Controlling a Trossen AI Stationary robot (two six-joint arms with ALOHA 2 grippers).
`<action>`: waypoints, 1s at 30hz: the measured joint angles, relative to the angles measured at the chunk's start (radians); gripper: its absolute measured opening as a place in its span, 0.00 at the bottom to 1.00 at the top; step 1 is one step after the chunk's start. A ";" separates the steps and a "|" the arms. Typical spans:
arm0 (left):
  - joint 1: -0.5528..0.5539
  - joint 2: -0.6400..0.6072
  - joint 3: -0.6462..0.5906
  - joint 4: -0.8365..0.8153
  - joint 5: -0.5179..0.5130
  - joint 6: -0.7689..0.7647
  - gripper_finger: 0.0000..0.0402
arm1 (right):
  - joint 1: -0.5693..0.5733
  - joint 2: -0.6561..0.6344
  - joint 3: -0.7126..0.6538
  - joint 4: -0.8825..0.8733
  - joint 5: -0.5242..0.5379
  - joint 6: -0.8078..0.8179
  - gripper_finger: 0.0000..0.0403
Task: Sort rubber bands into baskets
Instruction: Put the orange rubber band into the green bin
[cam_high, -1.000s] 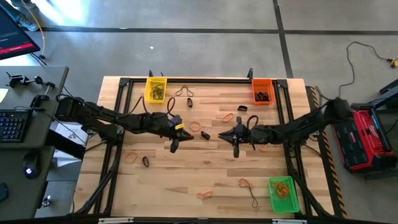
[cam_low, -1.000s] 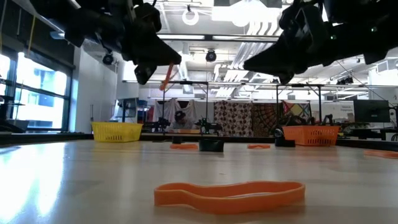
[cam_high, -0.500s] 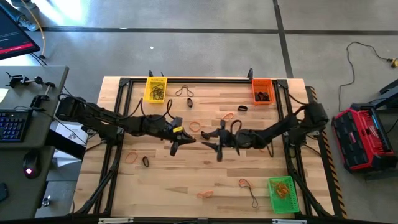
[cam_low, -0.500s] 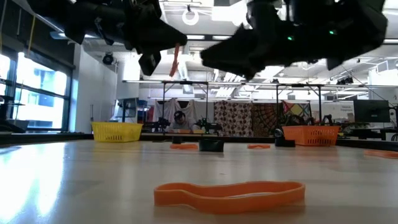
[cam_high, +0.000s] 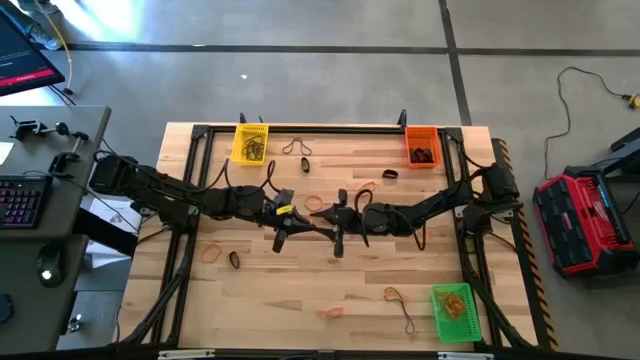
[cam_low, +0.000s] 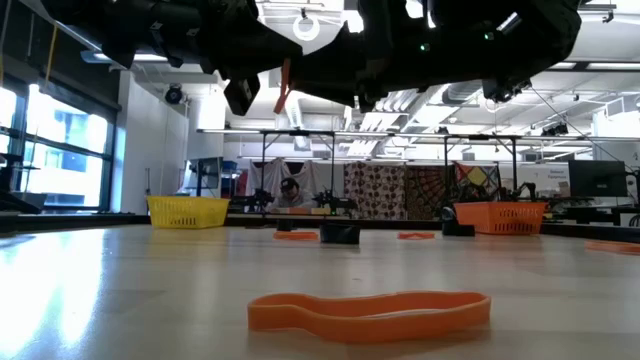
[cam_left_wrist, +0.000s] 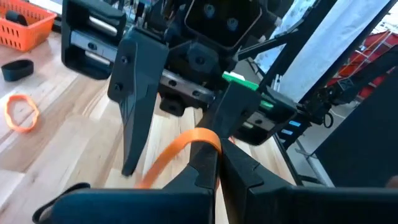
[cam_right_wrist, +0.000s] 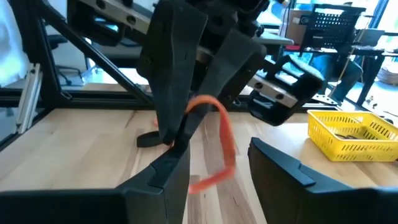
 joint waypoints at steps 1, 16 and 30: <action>0.000 0.000 0.000 0.004 0.000 0.002 0.00 | 0.000 0.000 0.006 -0.013 0.000 -0.002 0.38; -0.002 0.000 0.000 0.016 -0.003 0.028 0.02 | -0.005 0.000 0.014 -0.043 0.106 -0.001 0.04; -0.016 0.000 0.001 -0.022 -0.129 0.162 0.19 | 0.005 -0.108 0.014 -0.250 0.186 0.033 0.00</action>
